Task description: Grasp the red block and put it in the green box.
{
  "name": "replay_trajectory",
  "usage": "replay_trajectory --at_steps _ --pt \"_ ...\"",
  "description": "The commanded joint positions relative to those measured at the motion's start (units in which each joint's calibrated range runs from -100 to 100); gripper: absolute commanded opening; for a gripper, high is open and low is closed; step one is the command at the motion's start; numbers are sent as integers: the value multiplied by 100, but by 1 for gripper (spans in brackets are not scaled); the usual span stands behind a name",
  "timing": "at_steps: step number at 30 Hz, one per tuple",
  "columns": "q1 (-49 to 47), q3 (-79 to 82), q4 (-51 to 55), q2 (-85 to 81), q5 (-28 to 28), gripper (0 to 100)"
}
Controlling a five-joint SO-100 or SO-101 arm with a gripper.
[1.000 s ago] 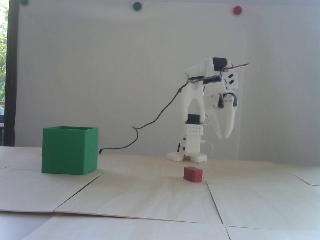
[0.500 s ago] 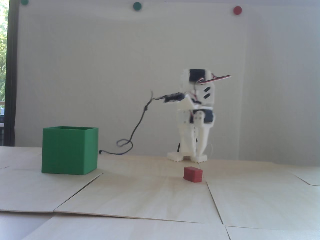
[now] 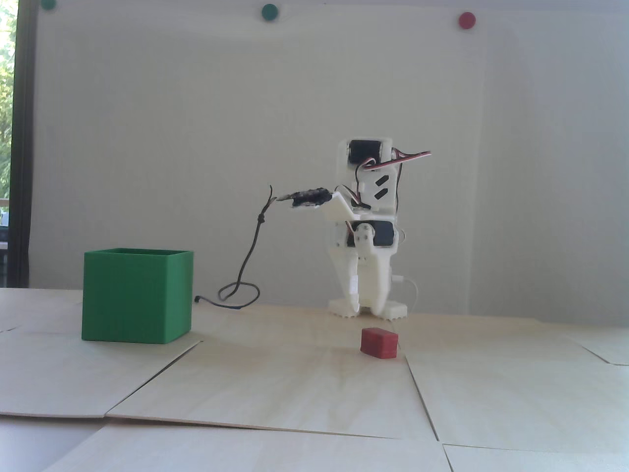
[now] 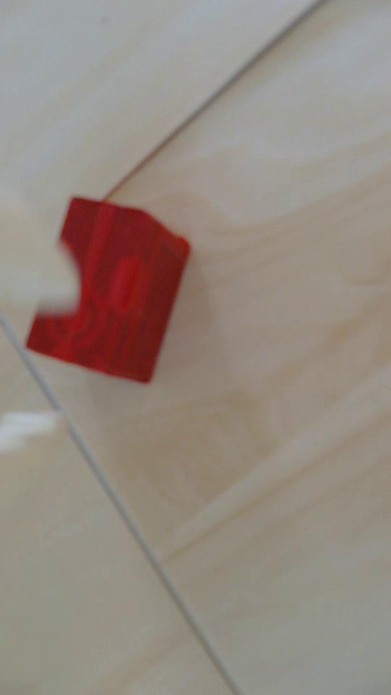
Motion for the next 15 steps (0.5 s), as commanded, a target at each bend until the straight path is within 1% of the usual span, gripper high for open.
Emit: replay_trajectory --at_steps 1,3,6,12,15 --pt "-134 -402 703 -114 582 29" --pt "-254 -402 964 -114 722 32" --pt "-359 -402 1049 -114 769 35" --pt "-319 -464 1006 123 774 35" --pt "-206 -464 694 320 774 35"
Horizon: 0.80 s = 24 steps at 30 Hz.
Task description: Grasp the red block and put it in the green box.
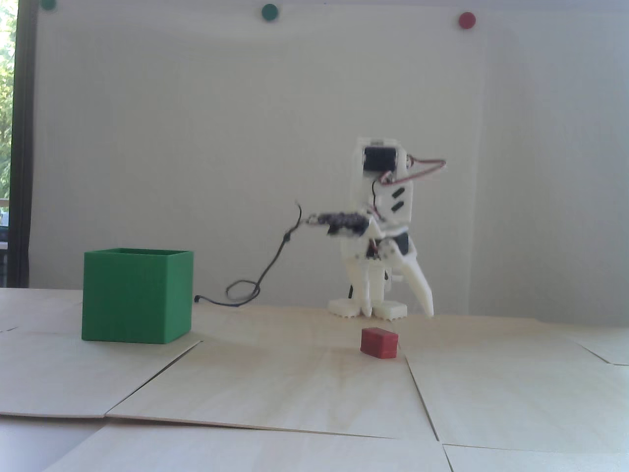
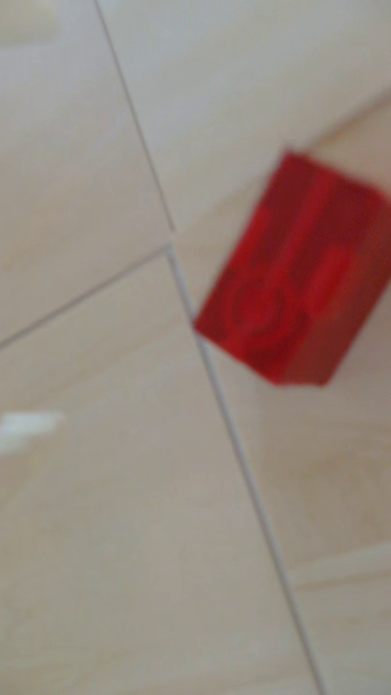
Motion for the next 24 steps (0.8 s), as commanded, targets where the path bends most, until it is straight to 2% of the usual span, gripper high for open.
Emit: replay_trajectory --at_steps 1,8,14,24 --pt "211 -455 -431 92 50 35" --pt "460 -508 -1232 203 50 35" --pt "468 -1058 -987 219 29 35" --pt "541 -1023 -962 219 50 35"
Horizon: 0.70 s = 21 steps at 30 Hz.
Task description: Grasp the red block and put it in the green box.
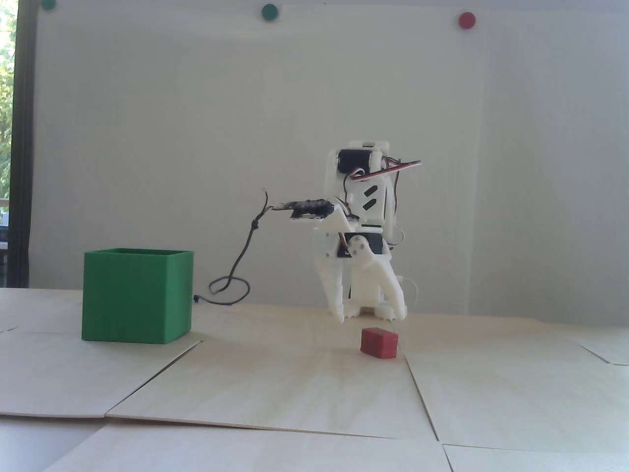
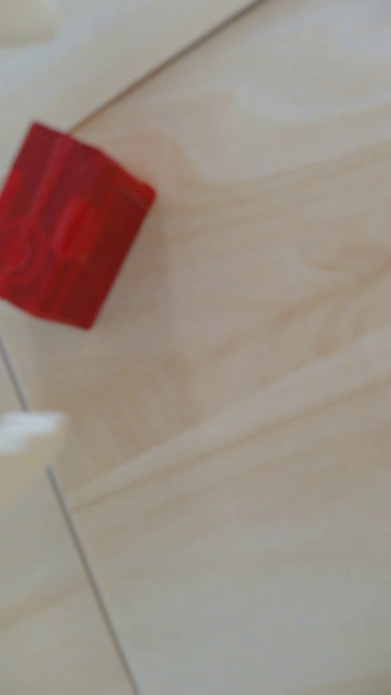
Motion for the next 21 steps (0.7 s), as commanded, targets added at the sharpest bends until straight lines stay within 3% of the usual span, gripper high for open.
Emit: replay_trajectory --at_steps 1,21 --pt "29 -423 53 -114 35 35" --pt "29 -201 -6 273 14 35"
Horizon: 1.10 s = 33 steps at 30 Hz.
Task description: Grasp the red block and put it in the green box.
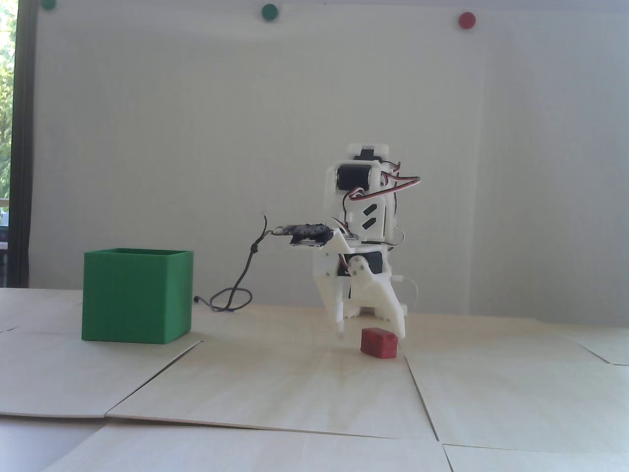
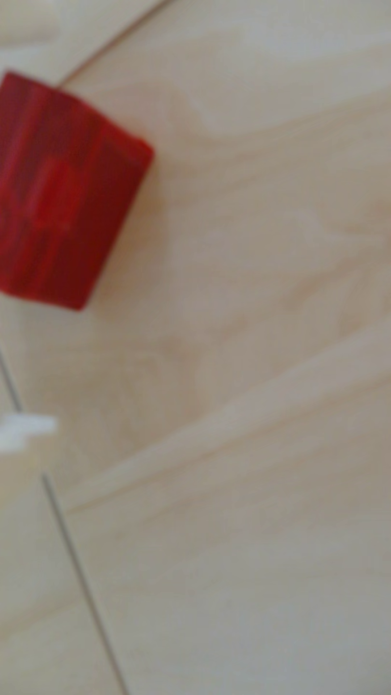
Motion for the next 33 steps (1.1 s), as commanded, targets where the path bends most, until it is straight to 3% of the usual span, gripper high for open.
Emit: replay_trajectory --at_steps 1,24,33 --pt "29 -201 -6 -158 19 35" --pt "29 -166 36 -150 45 35" --pt "29 -157 36 -150 45 20"
